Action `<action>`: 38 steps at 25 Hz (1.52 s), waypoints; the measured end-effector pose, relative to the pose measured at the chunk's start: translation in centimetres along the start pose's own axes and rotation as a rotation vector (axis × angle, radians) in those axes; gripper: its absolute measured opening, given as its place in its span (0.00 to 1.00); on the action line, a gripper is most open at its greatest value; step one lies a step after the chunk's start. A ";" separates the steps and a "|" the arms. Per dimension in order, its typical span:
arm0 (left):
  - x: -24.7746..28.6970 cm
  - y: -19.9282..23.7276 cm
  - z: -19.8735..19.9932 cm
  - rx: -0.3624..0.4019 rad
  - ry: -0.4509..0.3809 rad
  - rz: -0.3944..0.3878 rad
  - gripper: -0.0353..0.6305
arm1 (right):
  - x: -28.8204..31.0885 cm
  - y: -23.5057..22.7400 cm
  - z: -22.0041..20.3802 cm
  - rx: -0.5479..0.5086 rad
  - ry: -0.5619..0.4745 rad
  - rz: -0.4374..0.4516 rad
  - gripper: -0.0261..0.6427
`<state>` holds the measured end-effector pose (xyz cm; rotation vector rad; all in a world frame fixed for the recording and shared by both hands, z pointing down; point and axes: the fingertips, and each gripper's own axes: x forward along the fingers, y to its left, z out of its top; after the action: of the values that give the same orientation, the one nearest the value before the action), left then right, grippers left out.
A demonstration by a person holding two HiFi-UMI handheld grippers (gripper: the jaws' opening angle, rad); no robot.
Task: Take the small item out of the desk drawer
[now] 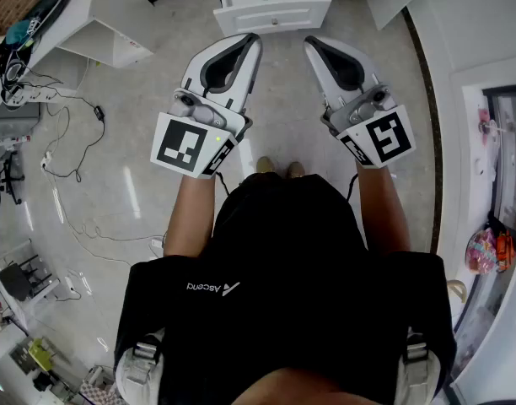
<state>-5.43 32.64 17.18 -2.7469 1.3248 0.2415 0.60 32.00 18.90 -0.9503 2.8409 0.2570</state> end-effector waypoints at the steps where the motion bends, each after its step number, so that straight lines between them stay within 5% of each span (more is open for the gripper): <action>1: 0.0 0.1 0.0 0.000 0.000 0.000 0.05 | 0.1 0.1 0.0 0.002 -0.001 0.002 0.04; 25: -2.2 8.5 -0.7 0.009 0.005 -0.038 0.05 | 6.5 0.7 -1.9 -0.029 0.033 -0.057 0.04; 38: 2.8 15.6 -4.2 0.032 0.061 -0.008 0.05 | 12.7 -5.6 -5.4 -0.046 0.025 -0.039 0.04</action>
<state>-15.47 20.17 20.77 -2.7538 1.3197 0.1360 -6.49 19.07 21.25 -1.0240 2.8477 0.3101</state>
